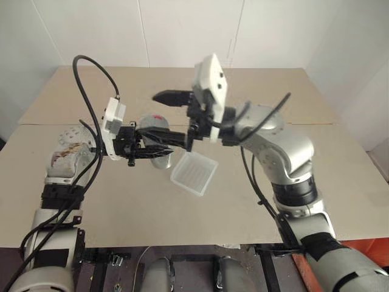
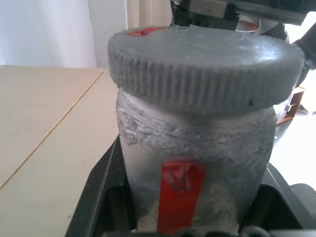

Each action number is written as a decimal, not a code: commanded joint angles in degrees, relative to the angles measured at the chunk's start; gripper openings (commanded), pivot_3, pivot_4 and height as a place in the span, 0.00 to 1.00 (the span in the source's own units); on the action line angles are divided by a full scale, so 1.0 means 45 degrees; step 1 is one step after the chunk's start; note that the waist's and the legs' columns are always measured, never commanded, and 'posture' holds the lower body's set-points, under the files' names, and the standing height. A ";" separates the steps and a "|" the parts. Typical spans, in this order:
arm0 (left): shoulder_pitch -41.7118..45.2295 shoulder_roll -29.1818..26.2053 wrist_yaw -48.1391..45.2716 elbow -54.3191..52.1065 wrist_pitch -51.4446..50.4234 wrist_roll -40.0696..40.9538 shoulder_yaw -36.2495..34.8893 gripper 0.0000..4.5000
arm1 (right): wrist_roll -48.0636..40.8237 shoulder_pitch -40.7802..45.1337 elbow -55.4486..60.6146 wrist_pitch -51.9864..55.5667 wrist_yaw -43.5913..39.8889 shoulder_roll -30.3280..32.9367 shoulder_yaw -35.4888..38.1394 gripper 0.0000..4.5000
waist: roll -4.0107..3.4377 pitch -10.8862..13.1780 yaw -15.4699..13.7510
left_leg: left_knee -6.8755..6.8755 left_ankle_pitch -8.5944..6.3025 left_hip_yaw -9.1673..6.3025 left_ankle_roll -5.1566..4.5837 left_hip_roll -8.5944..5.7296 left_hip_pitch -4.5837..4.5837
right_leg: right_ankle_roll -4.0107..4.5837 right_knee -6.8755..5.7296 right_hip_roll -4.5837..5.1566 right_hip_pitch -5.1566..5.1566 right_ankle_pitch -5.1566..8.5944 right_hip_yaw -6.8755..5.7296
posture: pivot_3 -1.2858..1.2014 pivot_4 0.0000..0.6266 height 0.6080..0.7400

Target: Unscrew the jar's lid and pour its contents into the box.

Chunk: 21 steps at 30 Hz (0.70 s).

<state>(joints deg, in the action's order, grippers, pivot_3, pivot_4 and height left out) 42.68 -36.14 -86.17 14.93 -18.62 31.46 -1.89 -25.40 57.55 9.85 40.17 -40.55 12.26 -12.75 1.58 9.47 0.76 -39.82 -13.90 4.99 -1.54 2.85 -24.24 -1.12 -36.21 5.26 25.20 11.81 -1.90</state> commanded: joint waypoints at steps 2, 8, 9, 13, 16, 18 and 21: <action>0.0265 -0.0020 -0.0132 -0.0045 0.0236 0.0021 -0.0145 0.43 | 0.0253 0.0315 -0.0171 0.0056 0.0203 -0.0090 0.0038 1.00 | 0.0000 0.0000 -0.0005 | 0.0000 0.0000 -0.0001 -0.0001 -0.0002 -0.0007 | 0.0000 0.0000 0.0002 0.0001 0.0000 -0.0001 | 0.52 0.24 1.00; 0.0150 -0.0199 -0.0208 -0.0083 0.0239 0.0004 -0.0295 0.43 | 0.0337 0.0279 -0.0191 0.0085 0.0028 -0.0003 0.0004 1.00 | 0.0000 0.0000 0.0007 | 0.0000 0.0000 -0.0005 -0.0001 0.0000 -0.0007 | 0.0000 0.0001 0.0001 0.0001 0.0000 -0.0003 | 0.52 0.24 1.00; 0.0107 -0.0248 -0.0203 -0.0127 0.0223 0.0009 -0.0335 0.43 | 0.0361 0.0215 -0.0178 0.0100 0.0011 0.0067 0.0033 1.00 | 0.0000 0.0000 0.0008 | 0.0000 0.0000 -0.0006 -0.0001 0.0000 -0.0007 | 0.0000 0.0001 0.0001 0.0001 0.0000 -0.0004 | 0.52 0.24 1.00; -0.0039 -0.0550 -0.0221 -0.0206 0.0212 0.0049 -0.0531 0.43 | 0.0337 -0.0171 0.0127 0.0219 -0.0227 0.0598 0.0242 1.00 | 0.0000 0.0000 0.0005 | 0.0000 -0.0001 -0.0007 -0.0001 0.0000 -0.0007 | 0.0000 0.0000 0.0001 0.0001 0.0000 -0.0004 | 0.52 0.24 1.00; -0.0167 -0.0819 -0.0267 -0.0266 0.0166 0.0127 -0.0671 0.43 | 0.0293 -0.0410 0.0335 0.0309 -0.0371 0.1115 0.0420 1.00 | 0.0000 0.0000 -0.0001 | 0.0001 -0.0001 -0.0008 -0.0001 0.0000 -0.0010 | 0.0000 0.0002 0.0002 0.0001 0.0000 -0.0005 | 0.52 0.24 1.00; -0.0255 -0.0975 -0.0312 -0.0316 0.0139 0.0180 -0.0731 0.43 | 0.0237 -0.0537 0.0445 0.0367 -0.0445 0.1442 0.0559 1.00 | 0.0000 0.0000 0.0003 | 0.0000 -0.0001 -0.0008 -0.0001 -0.0001 -0.0009 | 0.0000 0.0003 0.0003 0.0002 0.0000 -0.0005 | 0.52 0.24 1.00; -0.0314 -0.1081 -0.0340 -0.0351 0.0125 0.0204 -0.0770 0.43 | 0.0117 -0.0637 0.0534 0.0399 -0.0489 0.1756 0.0678 1.00 | 0.0000 0.0000 -0.0017 | 0.0000 0.0000 -0.0008 -0.0001 0.0000 -0.0006 | 0.0000 0.0004 0.0003 -0.0001 0.0000 -0.0007 | 0.52 0.24 1.00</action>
<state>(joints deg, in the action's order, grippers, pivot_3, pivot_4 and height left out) 40.47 -40.24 -87.10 15.57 -18.67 30.94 -3.48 -24.70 54.58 10.70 41.79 -42.80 19.71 -11.22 1.59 9.48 0.68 -39.83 -13.91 4.95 -1.55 2.85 -24.28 -1.12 -36.19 5.27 25.20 11.81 -1.94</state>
